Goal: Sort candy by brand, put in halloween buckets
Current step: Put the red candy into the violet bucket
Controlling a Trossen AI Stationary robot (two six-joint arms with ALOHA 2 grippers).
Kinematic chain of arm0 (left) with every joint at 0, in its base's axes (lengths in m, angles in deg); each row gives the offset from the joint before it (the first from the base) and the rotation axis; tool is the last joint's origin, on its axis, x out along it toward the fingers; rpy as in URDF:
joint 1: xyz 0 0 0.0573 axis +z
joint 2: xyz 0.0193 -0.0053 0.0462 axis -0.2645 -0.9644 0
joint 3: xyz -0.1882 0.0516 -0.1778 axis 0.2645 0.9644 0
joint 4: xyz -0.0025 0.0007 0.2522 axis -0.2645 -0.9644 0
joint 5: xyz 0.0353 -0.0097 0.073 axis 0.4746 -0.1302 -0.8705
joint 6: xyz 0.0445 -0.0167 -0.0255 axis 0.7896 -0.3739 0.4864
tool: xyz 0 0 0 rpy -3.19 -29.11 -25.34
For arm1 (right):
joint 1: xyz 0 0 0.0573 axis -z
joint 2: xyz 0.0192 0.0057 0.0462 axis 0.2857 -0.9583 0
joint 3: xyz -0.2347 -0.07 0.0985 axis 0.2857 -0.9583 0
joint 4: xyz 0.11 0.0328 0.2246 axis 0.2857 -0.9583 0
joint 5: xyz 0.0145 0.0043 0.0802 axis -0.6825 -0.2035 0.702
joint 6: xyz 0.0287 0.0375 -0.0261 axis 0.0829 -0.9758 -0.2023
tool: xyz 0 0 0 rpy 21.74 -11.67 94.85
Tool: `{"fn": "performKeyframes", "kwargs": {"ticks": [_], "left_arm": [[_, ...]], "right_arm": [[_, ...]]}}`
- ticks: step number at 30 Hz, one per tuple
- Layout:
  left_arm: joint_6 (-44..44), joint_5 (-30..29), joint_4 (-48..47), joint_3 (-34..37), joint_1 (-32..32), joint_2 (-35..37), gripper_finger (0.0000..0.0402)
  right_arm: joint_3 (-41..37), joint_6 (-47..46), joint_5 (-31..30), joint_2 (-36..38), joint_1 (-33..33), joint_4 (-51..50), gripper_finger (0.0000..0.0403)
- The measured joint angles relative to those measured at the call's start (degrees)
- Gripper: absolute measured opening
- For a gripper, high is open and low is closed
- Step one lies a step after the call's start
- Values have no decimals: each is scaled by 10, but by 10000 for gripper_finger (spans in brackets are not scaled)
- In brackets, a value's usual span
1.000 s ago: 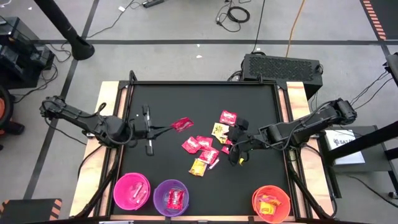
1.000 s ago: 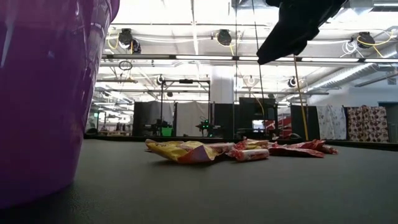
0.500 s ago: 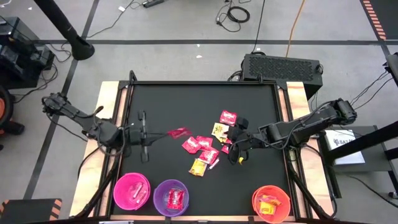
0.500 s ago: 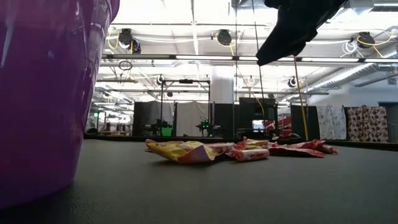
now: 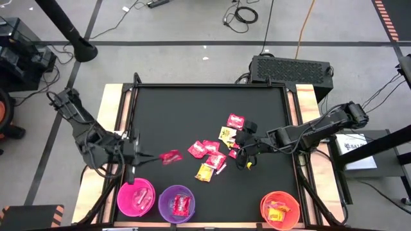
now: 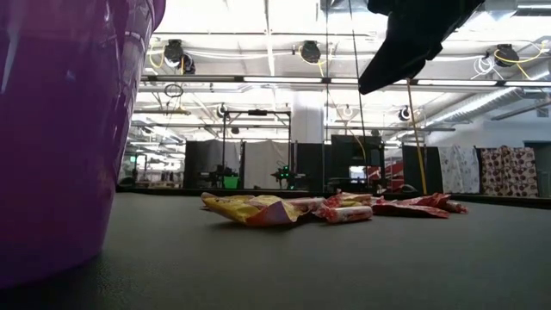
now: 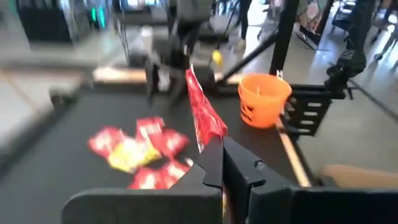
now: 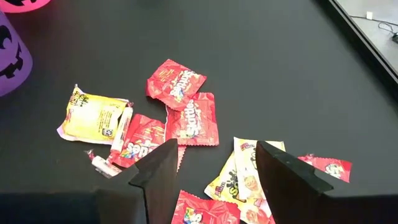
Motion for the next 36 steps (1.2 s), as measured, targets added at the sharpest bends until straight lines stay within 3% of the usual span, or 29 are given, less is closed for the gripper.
{"fn": "performKeyframes", "kwargs": {"ticks": [2, 5, 13, 27, 36], "left_arm": [[-104, -3, -41, 0, -10, -13, 0], [-217, 62, -71, 0, -17, -36, 0], [-384, 183, -73, 0, -20, -114, 0], [-450, 246, 7, 0, -32, -231, 0], [-447, 250, 27, 0, -31, -271, 18]], "right_arm": [[0, 0, 0, 0, 0, 0, 207], [0, 0, 0, 0, 0, 0, 207], [0, 14, 0, 0, 0, 1, 207], [0, 0, 0, 0, 0, 1, 207], [0, -15, 0, 0, 0, 1, 207]]}}
